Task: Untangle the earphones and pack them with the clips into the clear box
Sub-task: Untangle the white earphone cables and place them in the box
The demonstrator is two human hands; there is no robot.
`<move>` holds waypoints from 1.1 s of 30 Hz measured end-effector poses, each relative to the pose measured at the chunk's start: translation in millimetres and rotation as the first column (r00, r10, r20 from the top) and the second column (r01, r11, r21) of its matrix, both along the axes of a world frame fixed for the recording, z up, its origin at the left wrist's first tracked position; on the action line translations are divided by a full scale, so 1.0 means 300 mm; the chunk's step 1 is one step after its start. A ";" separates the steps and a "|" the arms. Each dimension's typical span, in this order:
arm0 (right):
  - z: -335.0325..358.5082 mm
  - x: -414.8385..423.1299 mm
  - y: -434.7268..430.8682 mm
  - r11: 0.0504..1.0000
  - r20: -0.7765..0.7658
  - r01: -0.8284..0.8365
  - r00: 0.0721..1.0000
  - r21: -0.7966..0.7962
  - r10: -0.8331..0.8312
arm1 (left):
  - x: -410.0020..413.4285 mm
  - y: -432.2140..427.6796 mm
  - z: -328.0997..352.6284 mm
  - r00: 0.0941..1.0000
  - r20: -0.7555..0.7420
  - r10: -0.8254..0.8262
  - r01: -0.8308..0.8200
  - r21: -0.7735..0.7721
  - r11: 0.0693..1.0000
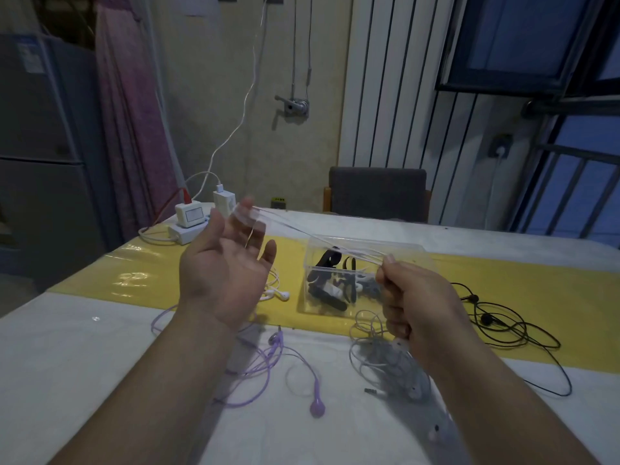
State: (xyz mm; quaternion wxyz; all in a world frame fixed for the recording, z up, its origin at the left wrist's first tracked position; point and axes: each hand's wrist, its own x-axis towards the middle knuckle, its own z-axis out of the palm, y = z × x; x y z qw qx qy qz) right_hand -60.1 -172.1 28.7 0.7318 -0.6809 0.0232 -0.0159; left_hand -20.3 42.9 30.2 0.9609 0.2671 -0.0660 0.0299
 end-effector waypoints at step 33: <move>-0.016 -0.023 0.042 0.931 0.311 0.115 0.950 -0.347 -0.002 | -0.048 -0.085 -0.030 0.930 -0.163 -0.328 0.351 0.655 0.669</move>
